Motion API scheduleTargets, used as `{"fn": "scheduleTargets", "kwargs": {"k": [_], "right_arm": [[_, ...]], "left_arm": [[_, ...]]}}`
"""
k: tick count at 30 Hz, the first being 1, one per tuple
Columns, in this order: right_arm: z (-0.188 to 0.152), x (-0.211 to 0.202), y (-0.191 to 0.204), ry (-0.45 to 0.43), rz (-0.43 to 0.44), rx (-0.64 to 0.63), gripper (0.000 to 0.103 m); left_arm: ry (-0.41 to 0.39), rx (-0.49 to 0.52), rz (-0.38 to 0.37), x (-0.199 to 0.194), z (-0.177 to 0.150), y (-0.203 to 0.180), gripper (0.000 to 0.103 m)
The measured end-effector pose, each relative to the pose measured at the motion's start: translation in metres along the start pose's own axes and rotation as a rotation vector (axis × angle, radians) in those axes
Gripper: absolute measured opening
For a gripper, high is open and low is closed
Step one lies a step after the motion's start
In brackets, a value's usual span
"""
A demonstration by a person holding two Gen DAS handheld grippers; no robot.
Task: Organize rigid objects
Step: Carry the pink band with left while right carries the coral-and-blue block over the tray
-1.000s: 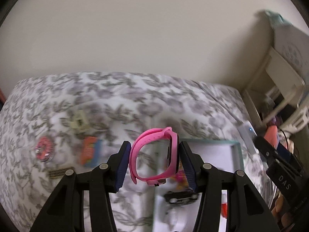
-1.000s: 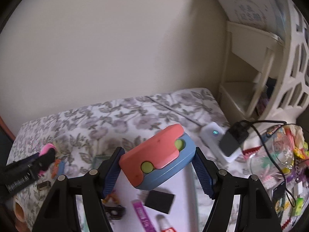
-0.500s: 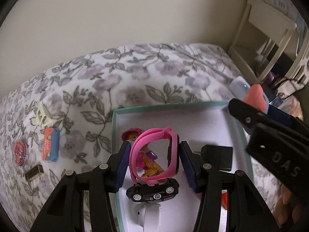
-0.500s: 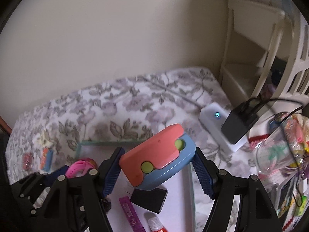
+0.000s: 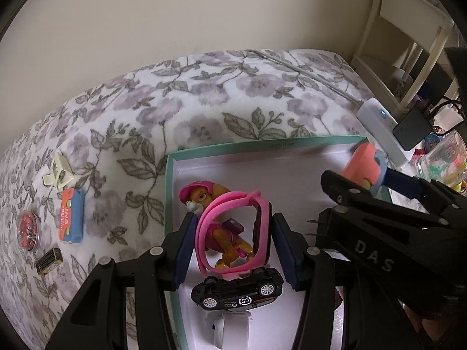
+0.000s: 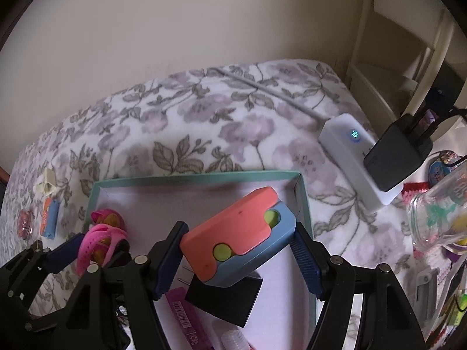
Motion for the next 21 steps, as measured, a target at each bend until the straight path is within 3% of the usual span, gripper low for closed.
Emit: {"fn": "scheduleTargets", "kwargs": {"k": [21], "right_arm": [[-0.0020,0.0047,0.0002,0.024,-0.016,0.002,0.074]], "left_arm": [[0.006,0.010,0.019,-0.0007,0.0008,0.0007,0.054]]}}
Point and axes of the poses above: each gripper's, at about its wrist camera, not at the fingertips, and x roughly the way its jaws point, y to its left, z to its top, the point moved 6 cm from there along x, roughly the way its jaws point, and after that the axes turned 11 degrees about x, right-handed, at the moved point
